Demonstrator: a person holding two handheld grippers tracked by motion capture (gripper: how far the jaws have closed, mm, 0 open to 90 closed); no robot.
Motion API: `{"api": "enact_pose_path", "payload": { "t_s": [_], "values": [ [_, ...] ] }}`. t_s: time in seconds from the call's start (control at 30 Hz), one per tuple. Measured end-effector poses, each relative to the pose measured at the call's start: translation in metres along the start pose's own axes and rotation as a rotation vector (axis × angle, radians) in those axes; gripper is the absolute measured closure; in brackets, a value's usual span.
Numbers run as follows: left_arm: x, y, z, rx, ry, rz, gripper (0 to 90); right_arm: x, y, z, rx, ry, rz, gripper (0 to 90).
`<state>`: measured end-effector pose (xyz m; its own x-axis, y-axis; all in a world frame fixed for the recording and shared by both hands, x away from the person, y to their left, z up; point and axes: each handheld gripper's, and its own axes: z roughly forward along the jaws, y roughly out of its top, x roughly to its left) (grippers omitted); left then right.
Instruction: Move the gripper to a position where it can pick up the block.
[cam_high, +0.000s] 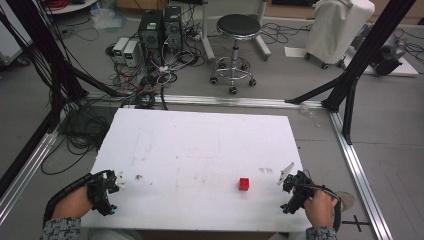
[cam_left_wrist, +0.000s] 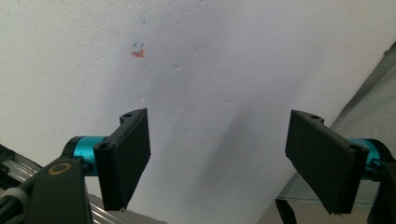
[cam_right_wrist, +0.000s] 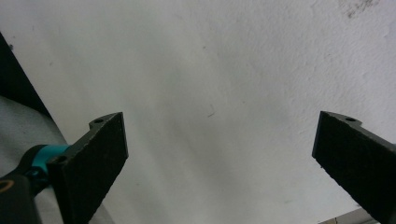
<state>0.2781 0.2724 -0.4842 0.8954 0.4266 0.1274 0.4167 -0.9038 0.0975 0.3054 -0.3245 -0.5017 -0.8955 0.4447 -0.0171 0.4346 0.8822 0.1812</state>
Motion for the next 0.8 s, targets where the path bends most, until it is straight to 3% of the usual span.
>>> {"api": "enact_pose_path", "payload": {
  "t_s": [0.37, 0.67, 0.8],
  "values": [
    [0.001, -0.002, 0.001, -0.013, -0.006, -0.012, 22.6, -0.014, 0.016, -0.026, -0.025, -0.019, -0.037, 2.6],
    [0.002, -0.003, -0.001, -0.022, -0.004, -0.019, 22.6, -0.019, 0.038, -0.037, -0.01, -0.038, -0.119, 2.6],
    [0.002, -0.003, -0.001, -0.024, -0.003, -0.018, 22.7, -0.019, 0.052, -0.042, -0.008, -0.043, -0.178, 2.6]
  ]
}}
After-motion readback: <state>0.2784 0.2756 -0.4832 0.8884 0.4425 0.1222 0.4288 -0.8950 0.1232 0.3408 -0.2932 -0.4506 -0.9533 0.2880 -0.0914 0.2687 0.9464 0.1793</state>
